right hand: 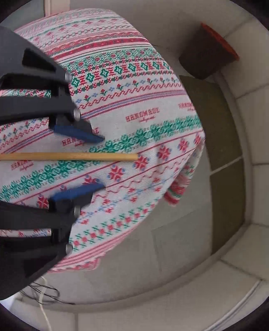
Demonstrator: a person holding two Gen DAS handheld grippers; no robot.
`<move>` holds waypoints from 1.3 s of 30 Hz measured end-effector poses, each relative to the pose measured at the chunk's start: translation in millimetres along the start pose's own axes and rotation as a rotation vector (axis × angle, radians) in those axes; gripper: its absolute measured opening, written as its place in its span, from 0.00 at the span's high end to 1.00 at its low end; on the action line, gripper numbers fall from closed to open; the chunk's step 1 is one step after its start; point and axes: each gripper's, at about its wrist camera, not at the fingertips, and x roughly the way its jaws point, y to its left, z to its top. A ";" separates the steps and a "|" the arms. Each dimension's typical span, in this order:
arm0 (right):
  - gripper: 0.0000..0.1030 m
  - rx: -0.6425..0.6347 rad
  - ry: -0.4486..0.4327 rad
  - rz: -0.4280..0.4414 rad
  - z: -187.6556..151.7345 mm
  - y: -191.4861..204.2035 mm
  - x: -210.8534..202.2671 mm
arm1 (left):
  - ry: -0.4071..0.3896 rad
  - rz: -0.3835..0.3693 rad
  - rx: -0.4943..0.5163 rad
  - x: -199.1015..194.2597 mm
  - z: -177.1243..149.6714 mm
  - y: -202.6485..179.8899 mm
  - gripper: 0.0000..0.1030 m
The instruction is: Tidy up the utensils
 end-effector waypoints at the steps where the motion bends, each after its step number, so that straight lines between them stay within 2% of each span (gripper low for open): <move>1: 0.93 0.020 -0.003 0.019 -2.7 -5.1 -5.7 | -0.002 0.003 0.008 -1.1 -0.6 -1.5 0.25; 6: 0.93 0.010 -0.174 0.076 -17.9 -18.1 -84.5 | -0.004 -0.014 0.026 -9.3 -2.7 -8.6 0.25; 9: 0.93 -0.008 -0.313 0.067 -33.5 -28.6 -160.3 | -0.014 -0.023 0.030 -15.5 -3.5 -12.4 0.25; 18: 0.93 0.032 -0.586 0.113 -75.1 -51.7 -346.3 | -0.034 -0.033 0.007 -25.6 -4.4 -13.4 0.25; 25: 0.93 0.060 -0.737 0.238 -127.8 -39.9 -436.9 | -0.043 -0.040 -0.028 -30.5 -2.4 -4.8 0.25; 28: 0.93 0.038 -0.774 0.276 -149.5 -18.7 -446.5 | -0.053 -0.048 -0.037 -34.8 -1.1 -1.8 0.25; 31: 0.93 0.010 -0.800 0.268 -168.4 7.1 -439.1 | -0.068 -0.054 -0.039 -39.2 -0.7 0.1 0.25; 39: 0.93 0.003 -0.726 0.241 -202.7 43.1 -348.0 | -0.079 -0.063 -0.065 -46.2 1.2 11.7 0.25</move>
